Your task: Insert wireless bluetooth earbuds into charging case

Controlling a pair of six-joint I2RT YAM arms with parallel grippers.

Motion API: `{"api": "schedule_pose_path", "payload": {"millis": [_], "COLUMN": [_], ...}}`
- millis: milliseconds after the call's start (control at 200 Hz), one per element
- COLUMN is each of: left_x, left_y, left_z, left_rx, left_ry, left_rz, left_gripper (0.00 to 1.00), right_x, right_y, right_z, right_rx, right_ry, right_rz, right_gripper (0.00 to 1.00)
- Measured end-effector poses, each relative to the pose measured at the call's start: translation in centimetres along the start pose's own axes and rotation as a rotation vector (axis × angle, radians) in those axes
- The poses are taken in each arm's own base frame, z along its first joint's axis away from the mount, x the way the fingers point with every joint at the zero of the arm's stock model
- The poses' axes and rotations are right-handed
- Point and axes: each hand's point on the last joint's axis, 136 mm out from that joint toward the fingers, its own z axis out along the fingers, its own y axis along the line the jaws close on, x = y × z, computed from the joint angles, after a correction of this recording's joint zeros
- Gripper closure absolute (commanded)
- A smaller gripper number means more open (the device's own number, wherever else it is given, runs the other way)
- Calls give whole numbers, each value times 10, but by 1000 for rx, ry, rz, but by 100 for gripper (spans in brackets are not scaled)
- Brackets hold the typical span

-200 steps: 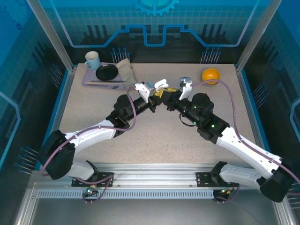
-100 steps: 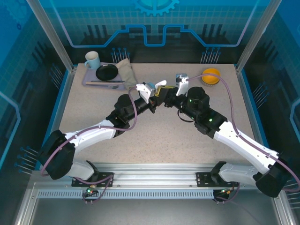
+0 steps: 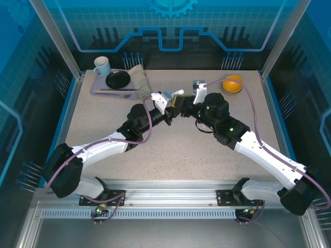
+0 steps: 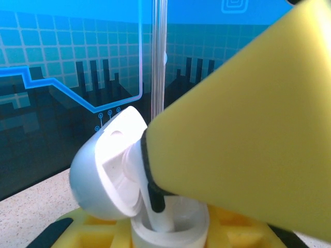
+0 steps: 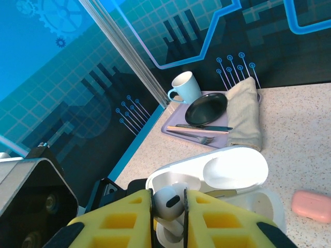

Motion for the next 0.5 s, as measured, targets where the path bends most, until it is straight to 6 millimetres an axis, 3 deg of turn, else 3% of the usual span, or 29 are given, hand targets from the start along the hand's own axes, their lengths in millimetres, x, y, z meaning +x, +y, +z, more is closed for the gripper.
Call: {"api": "schedule_pose_path", "payload": {"millis": [500], "left_x": [0], "left_y": [-1], "left_z": [0], "left_rx": [1], "left_ry": [0], "left_rz": [17], "left_gripper": [100], "right_x": [2], "right_y": [-1], "right_z": [-6], "right_rx": [-6], "right_ry": [8], "right_rz": [5], "right_gripper": [80]}}
